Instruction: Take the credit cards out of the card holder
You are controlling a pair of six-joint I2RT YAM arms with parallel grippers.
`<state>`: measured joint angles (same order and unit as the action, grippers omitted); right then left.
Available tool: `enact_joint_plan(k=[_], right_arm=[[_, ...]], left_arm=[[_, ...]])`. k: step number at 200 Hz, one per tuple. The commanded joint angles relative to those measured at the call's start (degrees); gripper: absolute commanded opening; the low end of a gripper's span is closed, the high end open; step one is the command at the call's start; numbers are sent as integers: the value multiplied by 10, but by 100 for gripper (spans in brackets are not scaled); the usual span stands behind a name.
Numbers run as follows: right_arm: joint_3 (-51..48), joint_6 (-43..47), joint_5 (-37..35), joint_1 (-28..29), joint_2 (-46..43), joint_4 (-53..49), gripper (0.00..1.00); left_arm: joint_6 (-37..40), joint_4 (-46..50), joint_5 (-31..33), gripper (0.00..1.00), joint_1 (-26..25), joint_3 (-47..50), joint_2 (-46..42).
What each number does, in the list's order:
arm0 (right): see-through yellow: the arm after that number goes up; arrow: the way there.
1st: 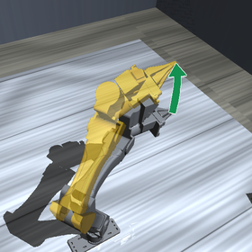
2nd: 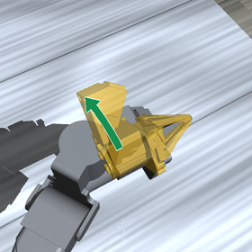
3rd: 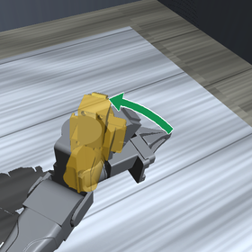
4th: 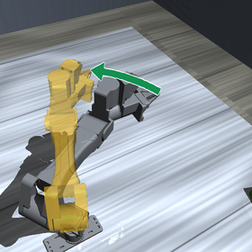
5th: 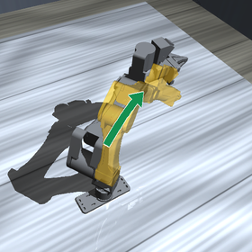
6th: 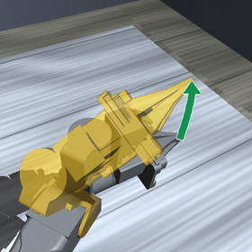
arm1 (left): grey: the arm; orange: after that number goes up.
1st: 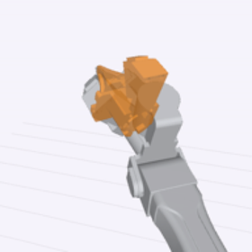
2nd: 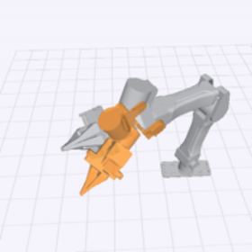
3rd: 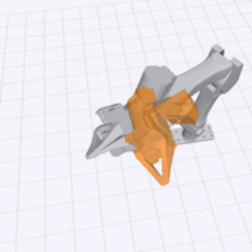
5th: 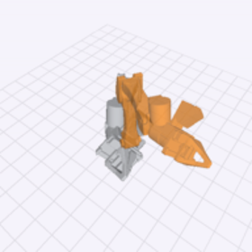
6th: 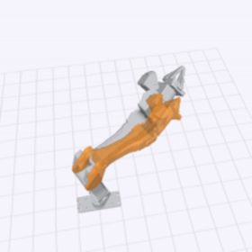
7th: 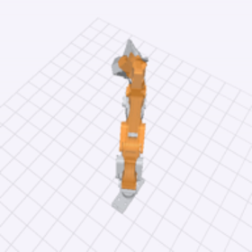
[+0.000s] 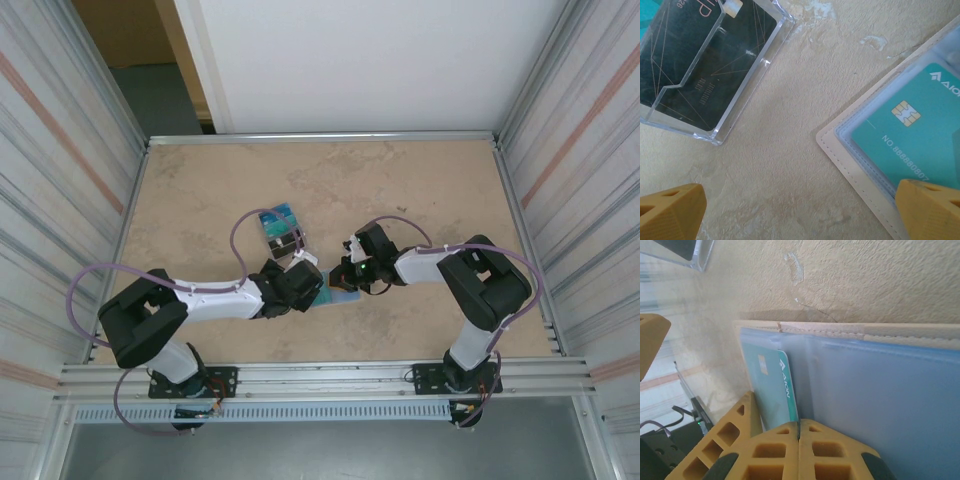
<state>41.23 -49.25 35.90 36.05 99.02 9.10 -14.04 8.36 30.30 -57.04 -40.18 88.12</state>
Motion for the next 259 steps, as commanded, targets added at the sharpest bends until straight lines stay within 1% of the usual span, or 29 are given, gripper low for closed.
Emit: enact_joint_plan(k=[1,57,134,169,227,259], right_arm=[[-4,-1,26,4,0,15,0],[-5,28,-10,-15,-33,-44,0],[-5,44,-33,-23,-57,-77,0],[-6,53,-43,-27,-66,-94,0],[0,67,-51,-30,-63,-113,0],[5,74,-47,-34,-60,-117,0]], left_arm=[[-12,4,-20,98,-11,-7,8],[-14,18,-7,99,-11,0,-17],[-13,22,-3,99,-11,-3,-21],[-5,20,-3,99,-11,-10,-17],[22,9,0,99,-9,-24,-44],[42,-9,-12,99,-3,-33,-48]])
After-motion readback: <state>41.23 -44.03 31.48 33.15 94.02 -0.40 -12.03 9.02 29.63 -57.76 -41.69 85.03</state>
